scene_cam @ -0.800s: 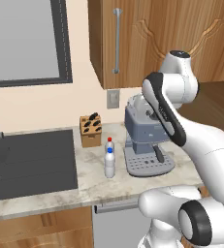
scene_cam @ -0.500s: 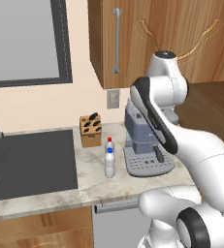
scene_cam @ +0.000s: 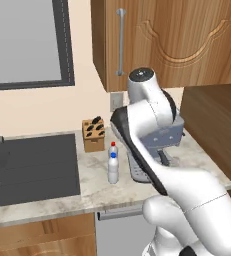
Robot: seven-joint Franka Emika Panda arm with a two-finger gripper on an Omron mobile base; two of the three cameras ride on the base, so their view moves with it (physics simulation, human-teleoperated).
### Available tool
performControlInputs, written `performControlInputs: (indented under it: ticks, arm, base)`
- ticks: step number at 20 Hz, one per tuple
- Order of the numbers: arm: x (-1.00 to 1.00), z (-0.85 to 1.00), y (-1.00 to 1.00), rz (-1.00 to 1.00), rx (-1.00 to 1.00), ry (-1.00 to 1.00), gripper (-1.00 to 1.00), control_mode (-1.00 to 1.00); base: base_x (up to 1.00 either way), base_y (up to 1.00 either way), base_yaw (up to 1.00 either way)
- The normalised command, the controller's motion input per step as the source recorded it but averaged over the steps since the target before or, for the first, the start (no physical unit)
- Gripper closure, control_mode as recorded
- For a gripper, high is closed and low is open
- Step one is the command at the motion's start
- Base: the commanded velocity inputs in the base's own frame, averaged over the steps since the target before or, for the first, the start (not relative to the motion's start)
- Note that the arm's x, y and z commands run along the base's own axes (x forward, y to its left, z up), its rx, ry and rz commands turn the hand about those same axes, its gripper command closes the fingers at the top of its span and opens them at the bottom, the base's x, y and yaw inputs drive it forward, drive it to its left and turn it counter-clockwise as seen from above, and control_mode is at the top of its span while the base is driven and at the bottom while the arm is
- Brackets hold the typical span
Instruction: Take the bottled waters from the counter and place them in the freezer to freeze. Close the freezer door after placing the bottles.
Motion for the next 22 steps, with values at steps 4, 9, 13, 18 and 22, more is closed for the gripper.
performControlInputs:
  ticks: [4, 9, 13, 18, 22]
  arm:
    - [-0.13, -0.18, 0.62, -0.43, 0.06, -0.23, -1.0, -1.0]
    - [-0.27, -0.15, 0.73, -0.29, 0.0, -0.31, -1.0, -1.0]
    - [-0.17, -0.4, 0.24, -0.04, -0.01, -0.38, -1.0, -1.0]
    - [0.01, -0.52, 0.47, -0.01, -0.03, -0.14, -1.0, -1.0]
    - [0.0, -0.8, 0.07, -0.14, 0.02, -0.01, -1.0, -1.0]
  base:
    - [0.0, 0.0, 0.0]
    - [0.0, 0.0, 0.0]
    - [0.0, 0.0, 0.0]
    - [0.0, 0.0, 0.0]
    - [0.0, 0.0, 0.0]
